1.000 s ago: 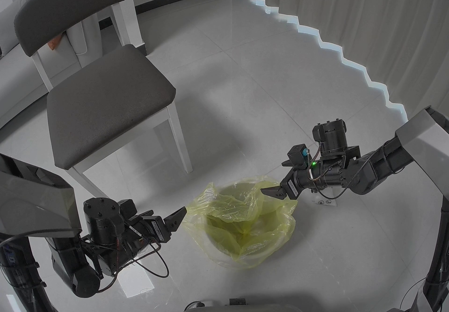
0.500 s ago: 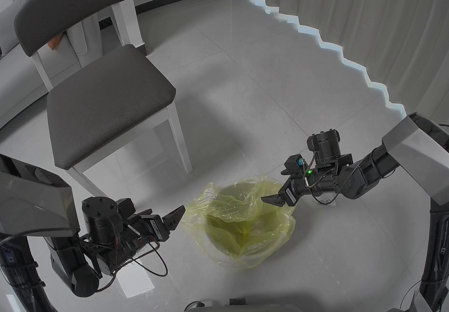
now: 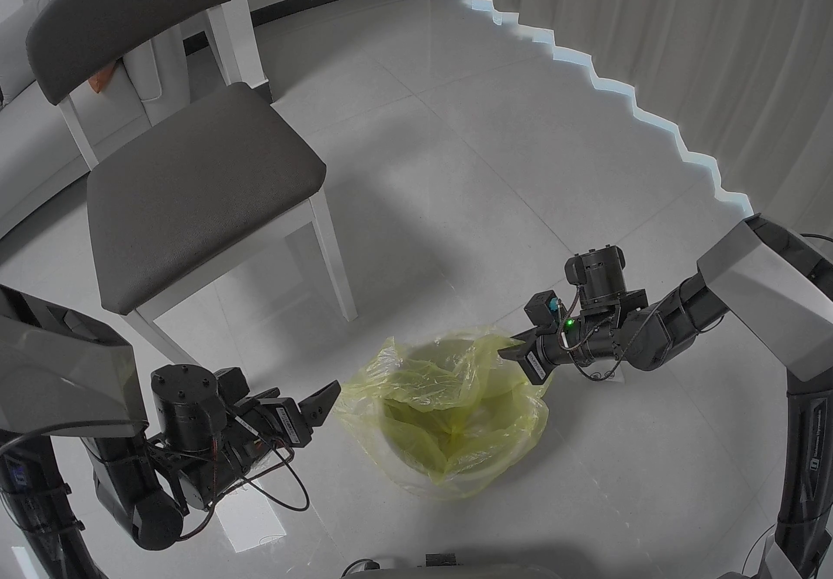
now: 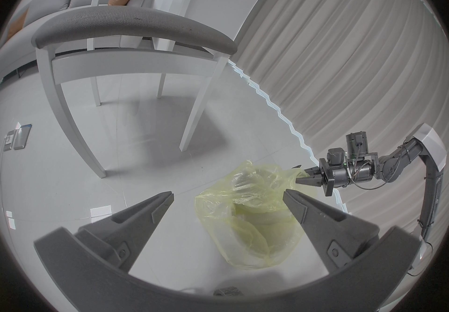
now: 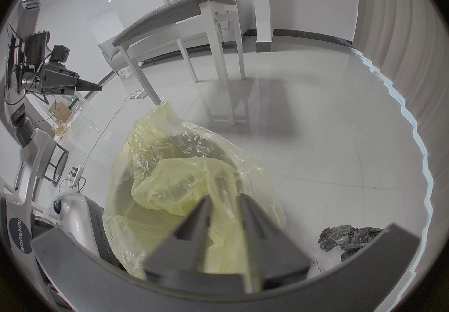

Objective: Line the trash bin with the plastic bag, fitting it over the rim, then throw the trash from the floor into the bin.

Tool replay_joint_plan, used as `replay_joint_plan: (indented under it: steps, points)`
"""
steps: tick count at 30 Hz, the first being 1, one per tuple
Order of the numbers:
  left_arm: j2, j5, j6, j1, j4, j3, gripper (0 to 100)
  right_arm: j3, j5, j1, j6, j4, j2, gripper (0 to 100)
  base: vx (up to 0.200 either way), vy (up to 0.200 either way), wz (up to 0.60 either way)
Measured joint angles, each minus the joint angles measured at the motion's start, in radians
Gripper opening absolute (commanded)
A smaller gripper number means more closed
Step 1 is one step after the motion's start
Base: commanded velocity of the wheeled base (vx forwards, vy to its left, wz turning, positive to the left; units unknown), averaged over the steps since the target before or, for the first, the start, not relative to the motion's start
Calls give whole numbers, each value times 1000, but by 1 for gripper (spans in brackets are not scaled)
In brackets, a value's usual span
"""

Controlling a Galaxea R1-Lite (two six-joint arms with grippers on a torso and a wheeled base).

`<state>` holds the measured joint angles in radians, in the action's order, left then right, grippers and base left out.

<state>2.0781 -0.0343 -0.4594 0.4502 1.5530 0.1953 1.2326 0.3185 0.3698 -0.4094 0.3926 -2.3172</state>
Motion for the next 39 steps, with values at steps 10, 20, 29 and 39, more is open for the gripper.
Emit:
replay_joint_plan:
  steps: [10, 20, 29, 39]
  points:
    - [3, -1, -1, 0, 0, 2, 100, 52, 0, -4, 16, -1, 15, 0, 0, 0, 0]
    - [-1, -21, 0, 7, 0, -3, 100, 182, 0, -8, 21, -88, 8, 0, 0, 0, 0]
    - [-9, -26, -1, 3, 0, -4, 100, 276, 0, -29, 22, -101, -63, 0, 0, 0, 0]
    - [-4, -24, -10, -1, 0, -5, 100, 314, 0, -63, 21, -164, -108, 0, 0, 0, 0]
